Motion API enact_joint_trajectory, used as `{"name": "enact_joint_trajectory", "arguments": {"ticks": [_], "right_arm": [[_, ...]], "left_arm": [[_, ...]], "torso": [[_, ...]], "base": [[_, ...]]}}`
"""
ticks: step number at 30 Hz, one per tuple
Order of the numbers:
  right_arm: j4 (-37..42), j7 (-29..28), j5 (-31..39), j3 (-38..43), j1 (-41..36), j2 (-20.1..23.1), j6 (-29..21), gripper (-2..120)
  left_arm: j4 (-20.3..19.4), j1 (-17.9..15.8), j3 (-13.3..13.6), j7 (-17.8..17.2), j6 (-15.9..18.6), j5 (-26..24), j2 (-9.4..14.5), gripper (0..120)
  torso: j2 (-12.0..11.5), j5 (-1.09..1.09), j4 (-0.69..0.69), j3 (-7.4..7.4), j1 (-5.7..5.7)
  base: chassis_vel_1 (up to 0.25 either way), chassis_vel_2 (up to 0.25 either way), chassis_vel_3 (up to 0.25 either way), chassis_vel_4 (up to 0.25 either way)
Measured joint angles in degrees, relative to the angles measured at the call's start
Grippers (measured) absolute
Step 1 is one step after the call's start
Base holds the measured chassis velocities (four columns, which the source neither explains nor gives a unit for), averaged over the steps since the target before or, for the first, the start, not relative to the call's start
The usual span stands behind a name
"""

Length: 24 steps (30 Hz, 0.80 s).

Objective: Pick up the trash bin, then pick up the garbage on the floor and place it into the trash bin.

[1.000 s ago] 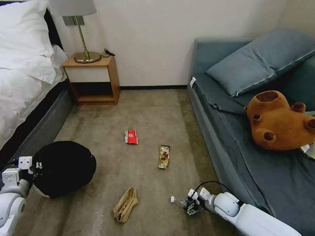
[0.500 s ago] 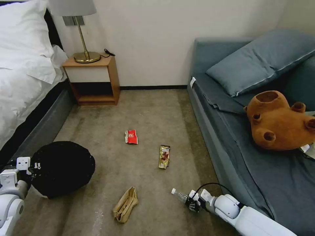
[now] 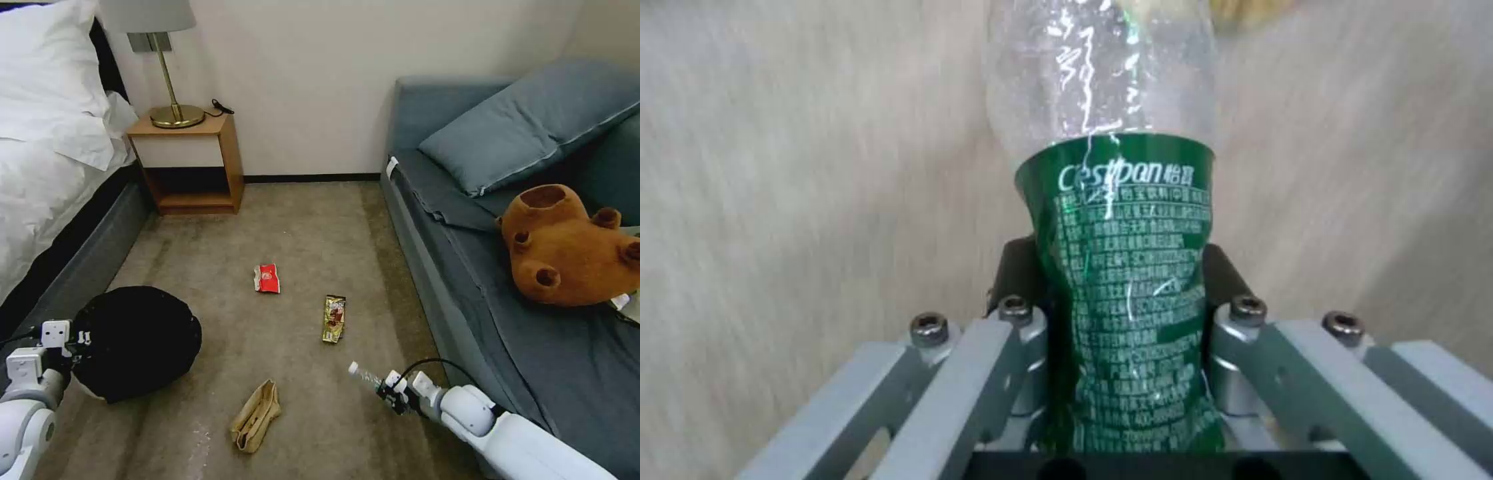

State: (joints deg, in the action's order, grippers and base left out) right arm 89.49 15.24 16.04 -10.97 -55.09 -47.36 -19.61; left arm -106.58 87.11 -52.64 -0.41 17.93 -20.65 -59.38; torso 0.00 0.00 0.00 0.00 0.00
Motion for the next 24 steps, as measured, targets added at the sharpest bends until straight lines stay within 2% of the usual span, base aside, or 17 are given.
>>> {"name": "enact_joint_trajectory", "arguments": {"ticks": [2, 6, 9, 10, 12, 15, 17, 24], "right_arm": [[6.4, -0.5, 2.6, 0.2, 1.0, 1.2, -0.1, 17], [11.3, -1.3, 5.5, -1.0, 2.4, 2.2, -0.9, 17], [18.3, -3.3, 11.3, -4.6, 8.5, 3.9, -2.5, 17], [18.3, -3.3, 11.3, -4.6, 8.5, 3.9, -2.5, 17], [20.0, -3.8, 13.8, -6.9, 14.1, 4.6, -2.8, 17], [20.2, -4.0, 15.4, -8.4, 18.0, 4.5, -2.8, 17], [19.7, -4.1, 16.9, -10.1, 21.4, 3.3, -2.8, 17], [19.6, -5.2, 19.2, -15.1, 25.8, -0.1, -3.1, 17]], "left_arm": [[-1.2, -0.4, 0.9, 0.2, -0.5, 1.2, -1.3, 4], [-2.1, -0.5, 1.5, 0.2, -0.5, 1.9, -2.0, 4], [-3.7, -0.1, 2.5, 0.1, -0.3, 3.0, -2.9, 4], [-3.7, -0.1, 2.5, 0.1, -0.3, 3.0, -2.9, 4], [-4.6, 0.1, 3.3, 0.1, -0.3, 3.6, -3.4, 4], [-5.4, 0.1, 4.1, 0.1, -0.3, 3.9, -3.9, 4], [-6.1, -0.2, 5.7, 0.2, -0.6, 4.9, -4.7, 4], [-6.7, -1.6, 9.3, 0.1, 0.2, 5.8, -5.6, 4]], "torso": [[0.0, 0.01, 0.0, 0.0, 0.0], [0.0, -0.01, 0.0, 0.0, 0.0], [0.0, 0.0, 0.0, 0.0, 0.0], [0.0, 0.0, 0.0, 0.0, 0.0], [0.0, -0.01, 0.02, 0.0, 0.0], [0.0, -0.01, 0.02, 0.0, 0.0], [0.0, -0.01, 0.0, 0.0, 0.0], [0.0, -0.01, 0.01, 0.0, 0.0]], "base": [[0.0, 0.0, 0.0, 0.0], [0.0, 0.0, 0.0, 0.0], [0.0, 0.0, 0.0, 0.0], [0.0, 0.0, 0.0, 0.0], [0.0, 0.0, 0.0, 0.0], [0.0, 0.0, 0.0, 0.0], [0.0, 0.0, 0.0, 0.0], [0.0, 0.0, 0.0, 0.0]]}}
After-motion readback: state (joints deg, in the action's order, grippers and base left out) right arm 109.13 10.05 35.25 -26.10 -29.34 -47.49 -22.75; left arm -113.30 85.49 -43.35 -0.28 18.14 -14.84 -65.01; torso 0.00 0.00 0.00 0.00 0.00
